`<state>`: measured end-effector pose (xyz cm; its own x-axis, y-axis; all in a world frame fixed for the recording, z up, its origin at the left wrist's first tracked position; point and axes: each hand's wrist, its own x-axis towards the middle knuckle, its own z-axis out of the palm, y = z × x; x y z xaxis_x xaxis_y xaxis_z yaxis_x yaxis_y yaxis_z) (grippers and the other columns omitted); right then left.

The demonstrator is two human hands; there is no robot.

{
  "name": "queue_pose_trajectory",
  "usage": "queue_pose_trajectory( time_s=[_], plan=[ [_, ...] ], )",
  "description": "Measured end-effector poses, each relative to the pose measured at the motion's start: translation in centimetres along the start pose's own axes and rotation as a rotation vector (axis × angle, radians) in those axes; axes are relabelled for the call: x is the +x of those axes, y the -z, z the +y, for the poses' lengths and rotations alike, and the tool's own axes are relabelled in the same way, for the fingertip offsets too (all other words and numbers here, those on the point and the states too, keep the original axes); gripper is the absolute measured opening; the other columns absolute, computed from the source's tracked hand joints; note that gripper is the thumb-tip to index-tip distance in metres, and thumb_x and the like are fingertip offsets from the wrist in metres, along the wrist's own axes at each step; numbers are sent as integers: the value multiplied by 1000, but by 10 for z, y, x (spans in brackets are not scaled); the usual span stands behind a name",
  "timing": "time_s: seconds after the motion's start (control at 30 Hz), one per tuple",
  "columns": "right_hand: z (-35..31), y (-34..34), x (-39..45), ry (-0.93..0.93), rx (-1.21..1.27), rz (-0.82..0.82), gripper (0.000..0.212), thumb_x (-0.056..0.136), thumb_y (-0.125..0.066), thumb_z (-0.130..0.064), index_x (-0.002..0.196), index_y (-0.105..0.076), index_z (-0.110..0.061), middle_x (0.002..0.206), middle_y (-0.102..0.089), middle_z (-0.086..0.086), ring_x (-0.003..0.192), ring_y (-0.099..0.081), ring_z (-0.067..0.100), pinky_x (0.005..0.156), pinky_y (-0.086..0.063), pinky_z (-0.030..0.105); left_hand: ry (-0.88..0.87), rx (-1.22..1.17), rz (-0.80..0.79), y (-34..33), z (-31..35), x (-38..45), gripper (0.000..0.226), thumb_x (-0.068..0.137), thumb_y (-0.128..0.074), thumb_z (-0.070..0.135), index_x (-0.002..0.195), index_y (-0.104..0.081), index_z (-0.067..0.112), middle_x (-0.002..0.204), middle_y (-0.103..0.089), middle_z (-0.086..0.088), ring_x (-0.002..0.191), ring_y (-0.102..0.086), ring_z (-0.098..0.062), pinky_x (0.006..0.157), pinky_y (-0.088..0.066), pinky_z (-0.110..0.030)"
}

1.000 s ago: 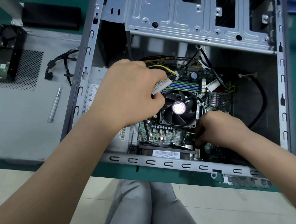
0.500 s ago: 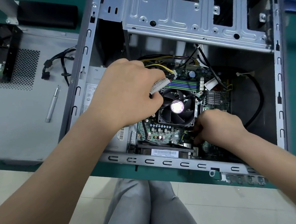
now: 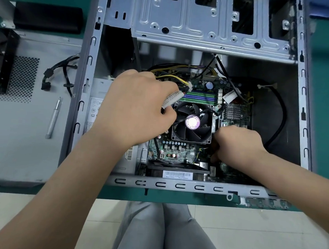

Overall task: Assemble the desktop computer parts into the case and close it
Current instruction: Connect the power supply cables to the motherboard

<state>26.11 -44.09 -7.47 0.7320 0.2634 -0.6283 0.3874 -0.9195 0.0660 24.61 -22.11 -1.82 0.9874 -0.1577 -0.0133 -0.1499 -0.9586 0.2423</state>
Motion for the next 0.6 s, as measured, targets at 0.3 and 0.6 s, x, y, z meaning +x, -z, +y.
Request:
queue_pose_trajectory(
  time_s=[0.3,0.6],
  plan=[
    [1,2,3,-3,17,-60,13,83,-66,-24,96,-65,-25,81,-53,-2,76,-52,24,57,-36,26,8,-2,9,1,0,0,28,73,-50,30,92,-70,25,57,-46,3,60,-38,-18,67,-26,-26],
    [3,1,2,39,48,-110,6,85,-64,-22,88,-59,-21,83,-54,-2,84,-57,24,56,-34,25,26,16,-16,3,3,0,22,74,-48,30,80,-67,21,56,-48,1,61,-45,-21,64,-26,-27]
  ],
)
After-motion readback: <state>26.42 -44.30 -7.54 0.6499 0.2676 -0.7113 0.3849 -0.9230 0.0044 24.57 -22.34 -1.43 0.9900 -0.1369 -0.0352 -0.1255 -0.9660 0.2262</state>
